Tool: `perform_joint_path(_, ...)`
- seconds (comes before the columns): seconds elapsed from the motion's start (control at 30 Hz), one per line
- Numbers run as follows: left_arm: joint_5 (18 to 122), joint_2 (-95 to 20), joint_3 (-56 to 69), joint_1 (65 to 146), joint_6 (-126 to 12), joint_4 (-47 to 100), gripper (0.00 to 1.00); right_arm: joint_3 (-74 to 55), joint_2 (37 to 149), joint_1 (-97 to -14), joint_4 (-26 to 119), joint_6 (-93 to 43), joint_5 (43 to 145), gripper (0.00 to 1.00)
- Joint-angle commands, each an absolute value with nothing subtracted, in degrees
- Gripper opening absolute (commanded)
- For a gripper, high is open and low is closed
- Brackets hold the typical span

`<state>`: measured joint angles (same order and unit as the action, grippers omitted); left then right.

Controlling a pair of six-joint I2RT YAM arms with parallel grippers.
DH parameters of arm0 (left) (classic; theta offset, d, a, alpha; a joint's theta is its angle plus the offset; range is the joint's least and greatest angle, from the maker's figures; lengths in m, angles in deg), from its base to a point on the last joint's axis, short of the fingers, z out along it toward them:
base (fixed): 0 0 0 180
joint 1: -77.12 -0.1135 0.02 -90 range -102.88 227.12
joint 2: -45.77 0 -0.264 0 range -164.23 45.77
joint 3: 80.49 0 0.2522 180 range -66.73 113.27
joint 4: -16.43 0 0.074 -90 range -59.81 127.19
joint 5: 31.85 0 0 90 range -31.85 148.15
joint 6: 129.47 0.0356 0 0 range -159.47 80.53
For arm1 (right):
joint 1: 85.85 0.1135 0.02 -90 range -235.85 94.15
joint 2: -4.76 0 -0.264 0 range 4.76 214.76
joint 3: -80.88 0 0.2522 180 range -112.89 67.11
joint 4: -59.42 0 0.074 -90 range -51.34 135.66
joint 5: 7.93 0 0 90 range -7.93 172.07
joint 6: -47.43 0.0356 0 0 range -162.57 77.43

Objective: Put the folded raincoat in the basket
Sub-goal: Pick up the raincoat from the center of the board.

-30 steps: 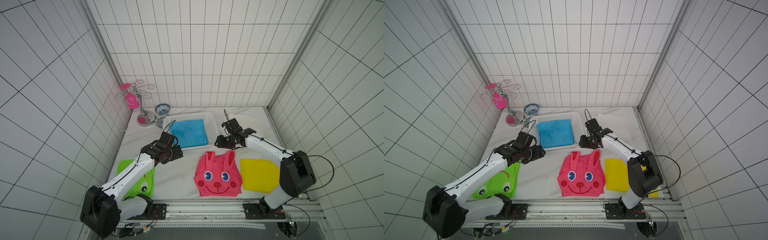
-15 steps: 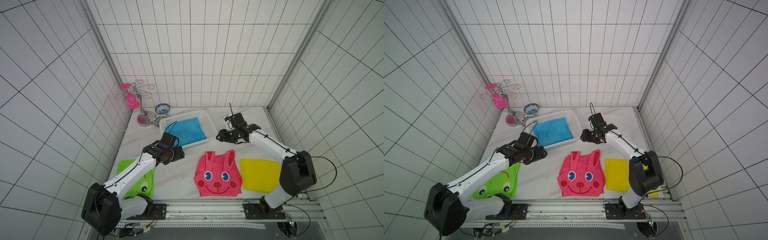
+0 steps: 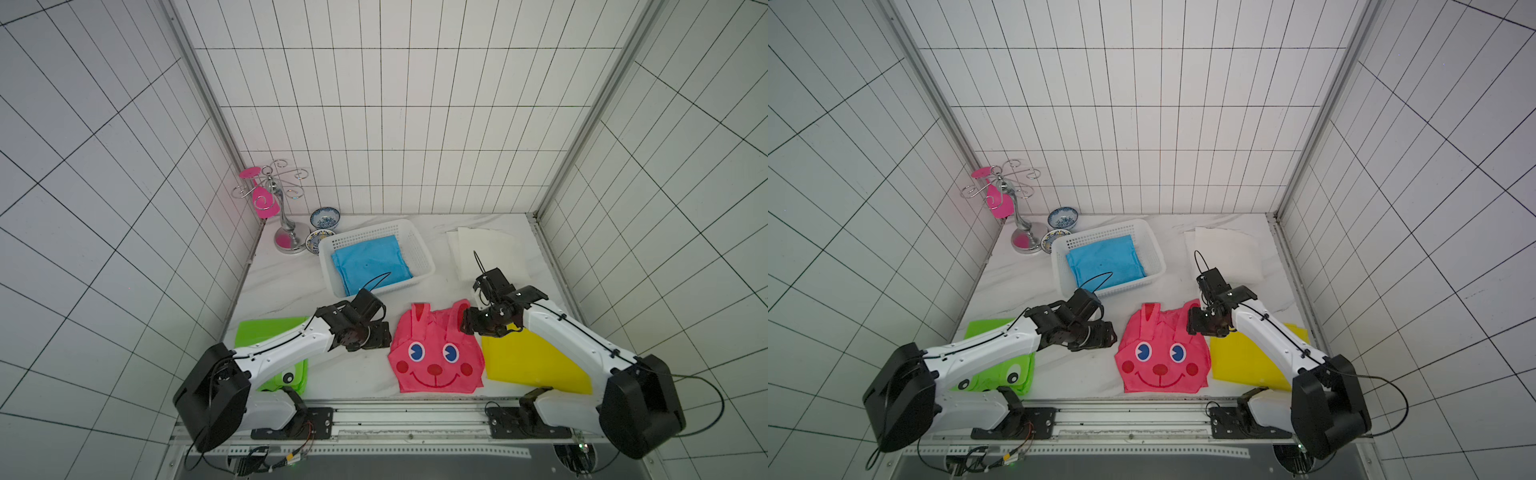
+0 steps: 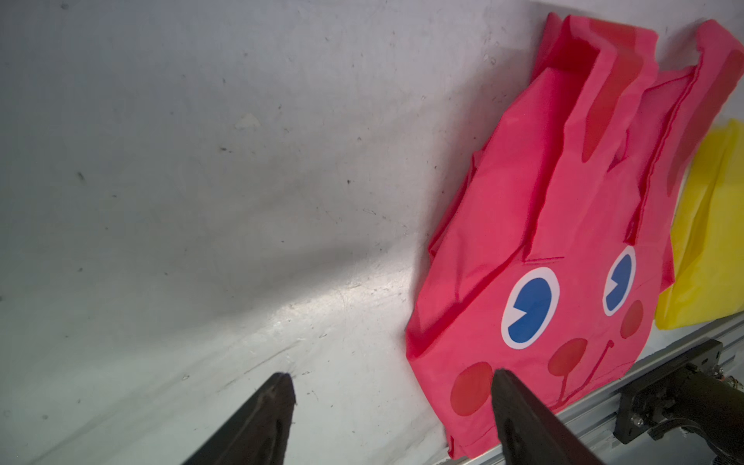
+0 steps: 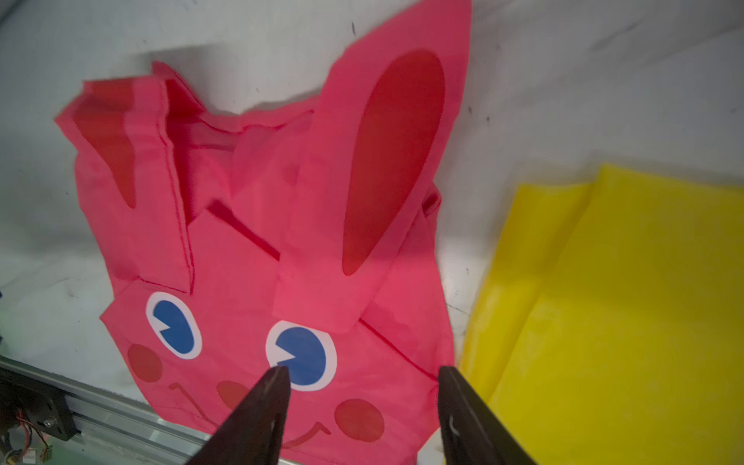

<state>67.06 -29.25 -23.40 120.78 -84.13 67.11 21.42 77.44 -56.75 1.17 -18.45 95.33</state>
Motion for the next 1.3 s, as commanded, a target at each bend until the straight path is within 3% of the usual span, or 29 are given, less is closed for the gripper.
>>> perform_joint_path(0.0,67.3,-30.1,-23.2,122.0,-85.1,65.5,0.8,26.7,76.8,-56.1,2.9,-14.6,99.9,0.59)
perform_joint_path(0.43,65.2,-28.3,-23.6,125.4,-82.0,67.6,0.79,34.0,61.0,-49.5,-11.3,5.2,93.8,0.6)
perform_joint_path(0.8,61.2,-28.2,-20.0,133.2,-75.4,68.1,0.79,42.2,66.2,-47.5,2.8,9.0,98.5,0.56)
perform_joint_path(0.97,56.2,-27.5,-19.0,138.5,-71.2,64.5,0.8,44.4,69.6,-47.0,9.0,10.4,101.4,0.44)
perform_joint_path(1.1,51.0,-25.6,-20.7,144.4,-61.4,58.1,0.81,43.2,70.3,-47.0,8.8,9.4,101.3,0.16)
perform_joint_path(1.27,56.9,-18.9,-25.7,145.8,-46.9,50.3,0.83,40.5,67.3,-47.0,7.3,10.2,105.4,0.01)
